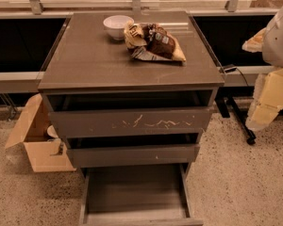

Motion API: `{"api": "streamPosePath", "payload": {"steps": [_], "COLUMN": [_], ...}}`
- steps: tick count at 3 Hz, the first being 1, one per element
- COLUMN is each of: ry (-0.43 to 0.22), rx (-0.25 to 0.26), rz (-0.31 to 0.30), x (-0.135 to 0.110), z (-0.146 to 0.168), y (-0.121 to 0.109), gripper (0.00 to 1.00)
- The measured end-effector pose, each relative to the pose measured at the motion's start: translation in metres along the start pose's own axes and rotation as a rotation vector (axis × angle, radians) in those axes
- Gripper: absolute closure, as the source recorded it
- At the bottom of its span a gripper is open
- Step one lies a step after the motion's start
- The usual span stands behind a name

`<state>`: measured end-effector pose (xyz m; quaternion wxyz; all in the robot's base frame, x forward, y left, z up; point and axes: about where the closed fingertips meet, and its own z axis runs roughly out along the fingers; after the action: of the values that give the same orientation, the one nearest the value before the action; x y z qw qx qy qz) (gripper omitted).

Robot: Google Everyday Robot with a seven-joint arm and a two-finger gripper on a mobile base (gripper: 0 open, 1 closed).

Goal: Place brown chip bag into bottom drawer

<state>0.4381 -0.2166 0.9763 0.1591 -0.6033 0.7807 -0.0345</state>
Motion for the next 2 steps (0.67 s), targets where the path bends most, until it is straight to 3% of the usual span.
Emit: {"api": "streamPosePath", "payload": {"steps": [1,2], "ry": [-0.004,-0.049], "rx": [0.002,0.021], "rz": [-0.001,-0.009], "x": [-0.001,-0.007], "z": [0.001,0.012], "y": [-0.001,-0.014], "gripper": [0.0,0.0]}}
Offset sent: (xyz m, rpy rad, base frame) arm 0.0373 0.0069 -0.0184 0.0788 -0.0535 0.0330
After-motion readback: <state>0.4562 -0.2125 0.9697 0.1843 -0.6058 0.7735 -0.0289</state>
